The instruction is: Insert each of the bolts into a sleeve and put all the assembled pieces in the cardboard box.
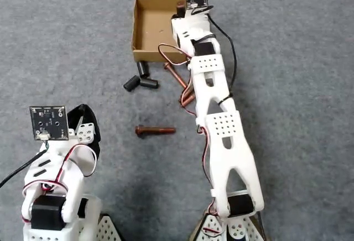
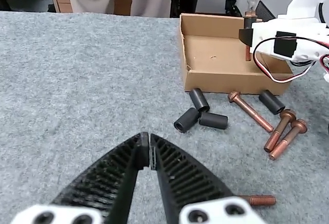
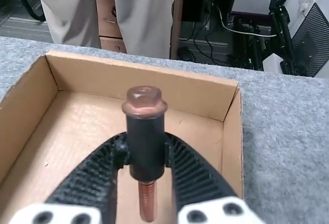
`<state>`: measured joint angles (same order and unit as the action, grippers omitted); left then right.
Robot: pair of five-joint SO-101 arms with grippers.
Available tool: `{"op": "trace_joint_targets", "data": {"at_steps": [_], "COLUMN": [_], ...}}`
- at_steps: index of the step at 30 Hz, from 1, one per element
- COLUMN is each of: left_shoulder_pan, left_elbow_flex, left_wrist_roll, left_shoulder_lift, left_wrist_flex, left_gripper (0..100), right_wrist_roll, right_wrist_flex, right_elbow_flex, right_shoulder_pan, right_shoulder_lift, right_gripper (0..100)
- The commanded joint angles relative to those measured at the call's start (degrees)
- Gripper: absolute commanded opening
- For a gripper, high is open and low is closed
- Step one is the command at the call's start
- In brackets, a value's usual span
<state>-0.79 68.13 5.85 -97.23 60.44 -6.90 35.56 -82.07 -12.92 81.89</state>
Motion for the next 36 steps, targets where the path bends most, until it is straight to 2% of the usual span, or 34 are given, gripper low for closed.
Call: {"op": "trace_joint_targets", "data": {"at_steps": [1,9,14,27,33,36], "left_shoulder_pan": [0.7,0.7,0.7,0.8,0.7,0.7], "left_elbow_flex": [-0.3,-0.3,-0.3,-0.3,-0.3,-0.3], "left_wrist_roll": [-0.3,-0.3,-0.3,-0.3,-0.3,-0.3], "left_shoulder_lift": [0.0,0.0,0.0,0.0,0.0,0.0], "left_wrist_flex": [-1.1,-0.9,-0.8,-0.8,-0.7,-0.7], "left_gripper": [2,2,2,2,2,2], "right_wrist_roll": [0.5,1.9,6.2,6.2,5.9,5.9], "right_wrist_flex": [3.2,13.0,13.5,13.1,13.1,13.1], "right_elbow_flex": [-3.5,-3.1,-3.1,-2.8,-3.1,-3.2], "right_shoulder_pan": [0.9,0.9,0.8,0.7,0.7,0.7], "right_shoulder_lift": [-1.4,-4.2,-3.9,-3.4,-0.2,0.4], "right_gripper": [0.2,0.2,0.2,1.2,17.5,20.2]}}
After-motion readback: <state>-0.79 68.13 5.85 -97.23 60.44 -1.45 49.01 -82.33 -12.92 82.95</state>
